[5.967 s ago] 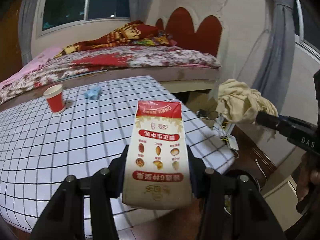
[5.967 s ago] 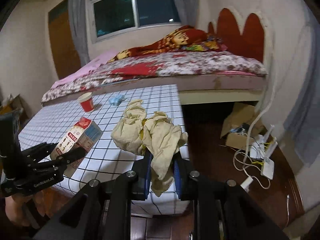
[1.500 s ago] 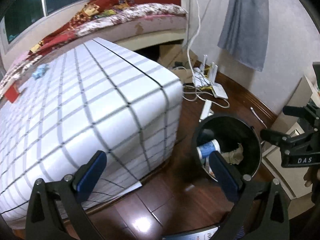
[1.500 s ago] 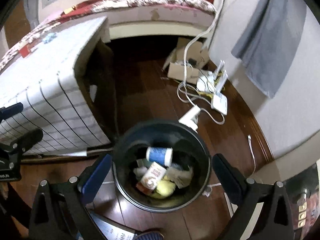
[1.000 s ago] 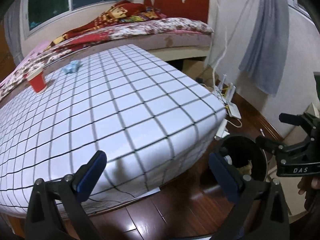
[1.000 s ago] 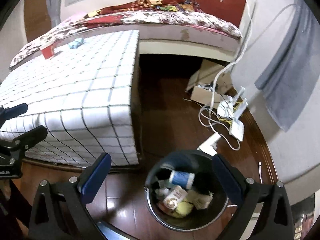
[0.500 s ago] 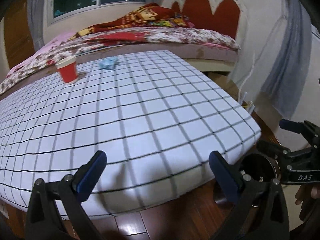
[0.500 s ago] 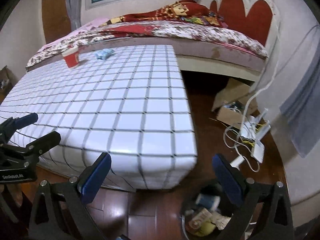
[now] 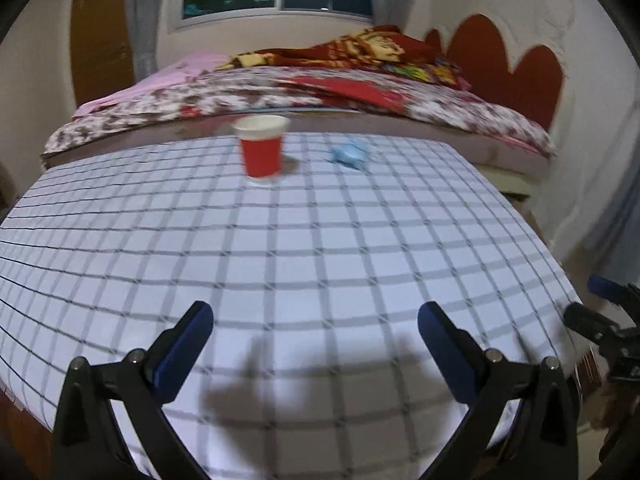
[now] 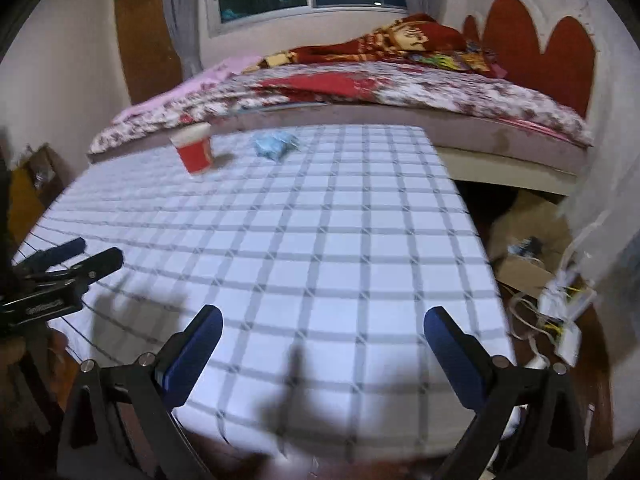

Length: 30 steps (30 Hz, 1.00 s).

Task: Collect trash
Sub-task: 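Move both grippers back over the table toward the paper cup and mask, then grasp the red-and-white paper cup with the left gripper while the right gripper grasps the blue mask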

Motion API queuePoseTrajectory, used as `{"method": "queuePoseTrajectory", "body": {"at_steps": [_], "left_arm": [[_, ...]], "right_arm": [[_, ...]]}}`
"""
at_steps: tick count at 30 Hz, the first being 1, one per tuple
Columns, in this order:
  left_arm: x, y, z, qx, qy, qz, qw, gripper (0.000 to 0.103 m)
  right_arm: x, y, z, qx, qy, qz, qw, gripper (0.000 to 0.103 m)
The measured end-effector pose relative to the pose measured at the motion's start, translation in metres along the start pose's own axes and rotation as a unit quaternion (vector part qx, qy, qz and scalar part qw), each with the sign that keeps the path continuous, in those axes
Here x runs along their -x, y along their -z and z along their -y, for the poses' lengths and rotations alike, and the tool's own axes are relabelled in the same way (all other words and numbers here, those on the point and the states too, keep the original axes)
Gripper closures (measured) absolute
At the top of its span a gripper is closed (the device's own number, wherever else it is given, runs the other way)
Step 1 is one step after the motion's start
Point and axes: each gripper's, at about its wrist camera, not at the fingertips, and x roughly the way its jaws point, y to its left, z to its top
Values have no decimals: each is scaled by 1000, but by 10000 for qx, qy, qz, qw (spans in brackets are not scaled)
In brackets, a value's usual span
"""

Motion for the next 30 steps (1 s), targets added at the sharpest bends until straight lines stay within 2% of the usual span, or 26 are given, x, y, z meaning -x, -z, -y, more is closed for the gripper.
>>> {"method": "queuePoseTrajectory", "body": {"at_steps": [2, 6, 8, 11, 14, 16, 24, 26, 27, 30], "left_arm": [[-11, -14, -14, 57, -91, 36, 9999, 0], [-38, -45, -33, 39, -269, 191, 9994, 1], [-62, -63, -43, 50, -272, 149, 9995, 3], [-95, -81, -53, 165, -200, 72, 9996, 13], [-127, -93, -57, 163, -169, -52, 9997, 17], [-146, -99, -57, 140, -106, -164, 9997, 21], [-183, -122, -49, -48, -96, -289, 9995, 22], [-190, -126, -50, -93, -63, -340, 9994, 29], [-194, -128, -52, -94, -1, -396, 9992, 46], [-195, -131, -59, -88, 49, -367, 9993, 46]], "right_arm": [[-15, -13, -10, 136, -131, -89, 9998, 1], [-53, -48, -24, 470, -69, -184, 9987, 1], [-81, -73, -27, 514, -124, -171, 9985, 1], [-119, -104, -28, 503, -193, -226, 9983, 2], [-157, -129, -32, 508, -358, -327, 9975, 12], [-176, -141, -33, 508, -392, -386, 9972, 14], [-239, -172, -46, 599, -643, -607, 9943, 17], [-251, -176, -49, 610, -684, -663, 9936, 18], [-256, -178, -49, 586, -704, -679, 9935, 19], [-268, -184, -50, 460, -810, -699, 9932, 20]]}}
